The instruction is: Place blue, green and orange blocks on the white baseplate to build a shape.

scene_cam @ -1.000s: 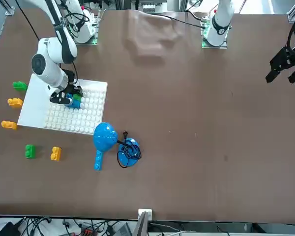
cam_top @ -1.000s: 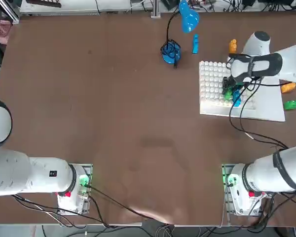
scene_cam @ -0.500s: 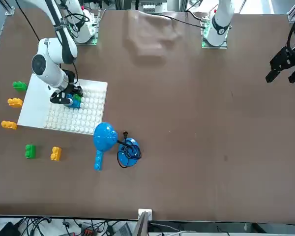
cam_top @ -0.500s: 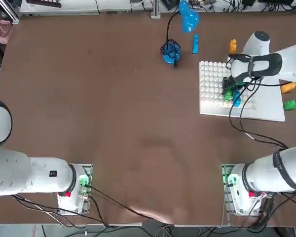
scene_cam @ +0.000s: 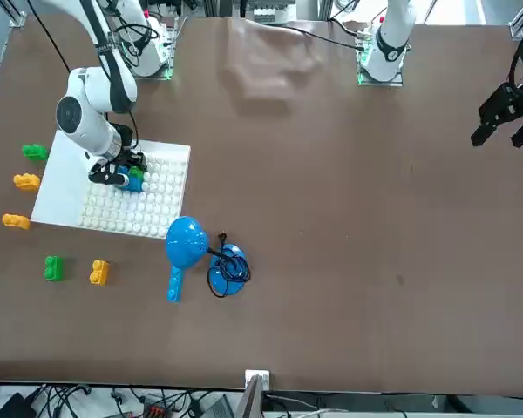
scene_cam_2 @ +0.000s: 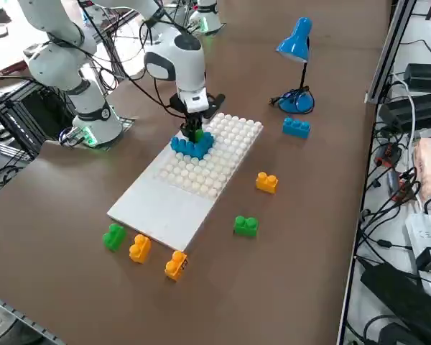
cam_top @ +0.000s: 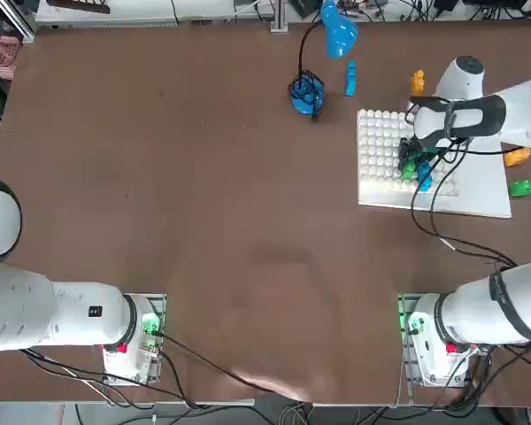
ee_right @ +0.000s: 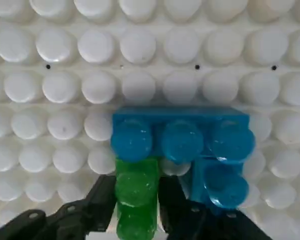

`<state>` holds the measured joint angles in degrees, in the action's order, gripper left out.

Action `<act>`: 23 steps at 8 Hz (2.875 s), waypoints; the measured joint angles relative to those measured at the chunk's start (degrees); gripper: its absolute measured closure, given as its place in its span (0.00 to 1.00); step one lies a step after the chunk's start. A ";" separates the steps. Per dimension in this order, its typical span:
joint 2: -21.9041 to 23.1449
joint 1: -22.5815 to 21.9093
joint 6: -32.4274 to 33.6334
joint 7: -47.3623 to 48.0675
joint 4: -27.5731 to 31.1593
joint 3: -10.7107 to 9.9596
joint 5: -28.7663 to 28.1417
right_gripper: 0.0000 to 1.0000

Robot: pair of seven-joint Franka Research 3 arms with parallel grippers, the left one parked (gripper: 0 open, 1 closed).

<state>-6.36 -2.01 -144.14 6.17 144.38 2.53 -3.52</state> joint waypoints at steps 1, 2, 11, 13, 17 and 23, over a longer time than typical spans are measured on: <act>-0.67 0.01 -1.35 -0.01 -0.37 -0.01 0.00 0.25; -1.33 0.01 -1.79 -0.01 -0.77 -0.01 0.00 0.07; 0.86 -0.03 0.08 0.03 -1.96 0.28 0.00 0.00; 5.58 -0.05 4.71 0.05 -2.33 0.37 0.00 0.00; 7.03 0.73 8.35 -0.01 -12.20 0.03 0.05 0.00; -24.51 8.83 10.91 -7.17 -47.03 -0.63 0.28 0.00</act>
<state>-30.87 6.82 -133.22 -1.00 97.36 1.90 -3.24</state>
